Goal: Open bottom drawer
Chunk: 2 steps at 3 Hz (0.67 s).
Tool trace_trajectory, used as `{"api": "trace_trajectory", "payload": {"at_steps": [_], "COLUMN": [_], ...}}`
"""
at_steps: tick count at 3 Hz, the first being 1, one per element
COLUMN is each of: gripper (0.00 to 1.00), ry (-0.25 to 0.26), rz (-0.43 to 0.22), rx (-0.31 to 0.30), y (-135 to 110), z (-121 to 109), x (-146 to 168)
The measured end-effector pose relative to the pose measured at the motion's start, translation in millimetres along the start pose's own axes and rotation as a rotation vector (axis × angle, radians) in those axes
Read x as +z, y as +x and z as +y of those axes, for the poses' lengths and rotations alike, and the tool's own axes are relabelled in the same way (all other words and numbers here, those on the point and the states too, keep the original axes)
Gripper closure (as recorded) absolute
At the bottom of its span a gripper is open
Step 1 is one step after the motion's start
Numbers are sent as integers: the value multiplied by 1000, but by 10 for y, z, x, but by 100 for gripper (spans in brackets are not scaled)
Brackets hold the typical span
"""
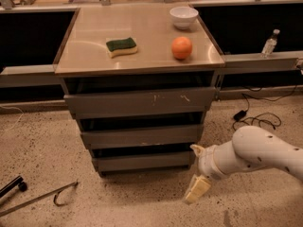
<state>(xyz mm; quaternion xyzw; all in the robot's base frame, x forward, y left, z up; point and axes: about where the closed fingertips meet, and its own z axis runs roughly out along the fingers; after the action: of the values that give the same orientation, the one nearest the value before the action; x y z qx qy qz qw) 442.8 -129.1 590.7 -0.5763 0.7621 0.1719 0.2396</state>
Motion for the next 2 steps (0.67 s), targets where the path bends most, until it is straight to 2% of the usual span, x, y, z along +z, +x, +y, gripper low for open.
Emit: {"api": "trace_trajectory", "payload": {"at_steps": [1,2], "gripper": [0,0], "ry": [-32,-87], "rz": [-7,3], "rx": [54,116], "y": [316,520], "z": [-68,-57], "x": [749,1513]}}
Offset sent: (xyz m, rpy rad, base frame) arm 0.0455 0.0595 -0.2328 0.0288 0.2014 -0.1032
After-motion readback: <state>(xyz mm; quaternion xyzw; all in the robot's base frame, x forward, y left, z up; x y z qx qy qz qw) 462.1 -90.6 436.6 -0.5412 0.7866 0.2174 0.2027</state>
